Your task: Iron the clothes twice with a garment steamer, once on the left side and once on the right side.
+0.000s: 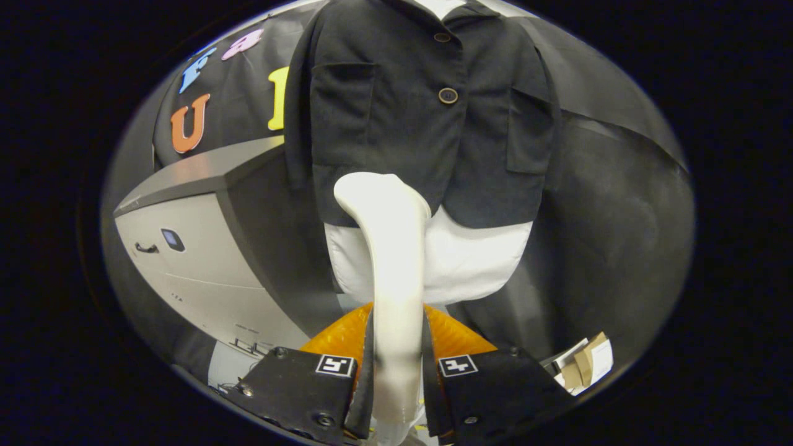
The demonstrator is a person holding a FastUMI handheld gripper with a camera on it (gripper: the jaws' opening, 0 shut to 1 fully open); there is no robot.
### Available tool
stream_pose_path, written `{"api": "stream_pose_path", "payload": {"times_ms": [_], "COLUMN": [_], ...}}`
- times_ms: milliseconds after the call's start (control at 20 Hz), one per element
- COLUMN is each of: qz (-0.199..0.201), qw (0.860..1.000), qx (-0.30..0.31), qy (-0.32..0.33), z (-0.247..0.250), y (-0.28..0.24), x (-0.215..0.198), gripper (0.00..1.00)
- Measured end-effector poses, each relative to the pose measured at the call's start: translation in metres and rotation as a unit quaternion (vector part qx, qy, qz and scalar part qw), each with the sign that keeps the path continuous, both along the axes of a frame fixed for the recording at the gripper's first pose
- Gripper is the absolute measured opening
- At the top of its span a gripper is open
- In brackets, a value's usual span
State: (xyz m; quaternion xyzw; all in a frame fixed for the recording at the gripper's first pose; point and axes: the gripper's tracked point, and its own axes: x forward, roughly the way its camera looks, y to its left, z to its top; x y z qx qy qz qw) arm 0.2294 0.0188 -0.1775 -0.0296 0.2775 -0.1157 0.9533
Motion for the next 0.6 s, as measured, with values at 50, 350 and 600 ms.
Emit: {"api": "stream_pose_path", "payload": {"times_ms": [50, 350, 600], "qz": [-0.001, -0.011, -0.039], "qw": [1.0, 1.0, 0.998], "qx": [-0.001, 0.003, 0.02], "qy": [0.004, 0.002, -0.051], "z": [-0.004, 0.004, 0.055], "y": [-0.002, 0.0, -0.006], "x": [-0.002, -0.01, -0.028], "gripper": [0.37, 0.37, 0.37]}}
